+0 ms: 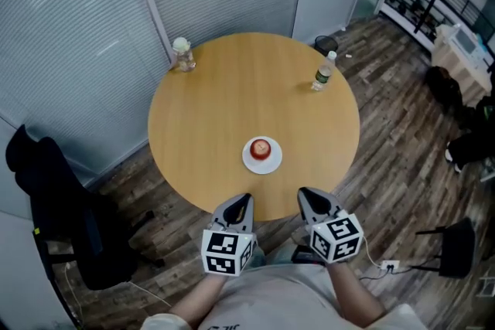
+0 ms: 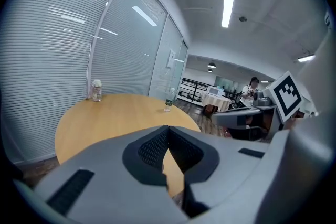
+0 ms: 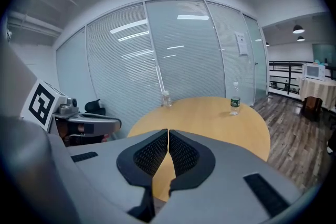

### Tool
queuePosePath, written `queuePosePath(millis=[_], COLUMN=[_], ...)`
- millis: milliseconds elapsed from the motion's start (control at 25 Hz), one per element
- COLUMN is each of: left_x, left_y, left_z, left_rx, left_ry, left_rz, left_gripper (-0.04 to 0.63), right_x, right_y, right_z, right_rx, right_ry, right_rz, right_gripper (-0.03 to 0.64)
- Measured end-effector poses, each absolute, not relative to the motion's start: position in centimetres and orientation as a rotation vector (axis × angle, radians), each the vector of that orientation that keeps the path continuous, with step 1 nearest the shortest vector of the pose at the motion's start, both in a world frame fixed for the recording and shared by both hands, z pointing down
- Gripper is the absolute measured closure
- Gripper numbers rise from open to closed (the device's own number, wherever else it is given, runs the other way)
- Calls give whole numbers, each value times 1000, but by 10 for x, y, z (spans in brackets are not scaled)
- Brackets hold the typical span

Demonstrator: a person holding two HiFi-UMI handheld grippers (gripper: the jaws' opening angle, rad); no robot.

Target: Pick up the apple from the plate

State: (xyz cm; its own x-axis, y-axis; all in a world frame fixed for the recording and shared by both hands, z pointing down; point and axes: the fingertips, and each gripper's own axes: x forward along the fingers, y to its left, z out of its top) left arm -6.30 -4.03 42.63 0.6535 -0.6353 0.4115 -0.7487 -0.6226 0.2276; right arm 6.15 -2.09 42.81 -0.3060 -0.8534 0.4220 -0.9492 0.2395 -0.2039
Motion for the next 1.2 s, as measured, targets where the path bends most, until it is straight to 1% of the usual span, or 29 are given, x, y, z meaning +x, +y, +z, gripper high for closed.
queuePosePath(millis=[640, 1200], left_x=[-40, -29], left_y=[-84, -125], left_z=[436, 468], left_rx=[2451, 2406], left_ry=[-1122, -1135], left_rz=[431, 488], left_gripper=[594, 594], right_x=[85, 88], right_y=[-80, -114], right_z=[438, 463], right_rx=[1608, 1547], right_ry=[-2287, -2271], right_rz=[651, 693], right_gripper=[584, 584])
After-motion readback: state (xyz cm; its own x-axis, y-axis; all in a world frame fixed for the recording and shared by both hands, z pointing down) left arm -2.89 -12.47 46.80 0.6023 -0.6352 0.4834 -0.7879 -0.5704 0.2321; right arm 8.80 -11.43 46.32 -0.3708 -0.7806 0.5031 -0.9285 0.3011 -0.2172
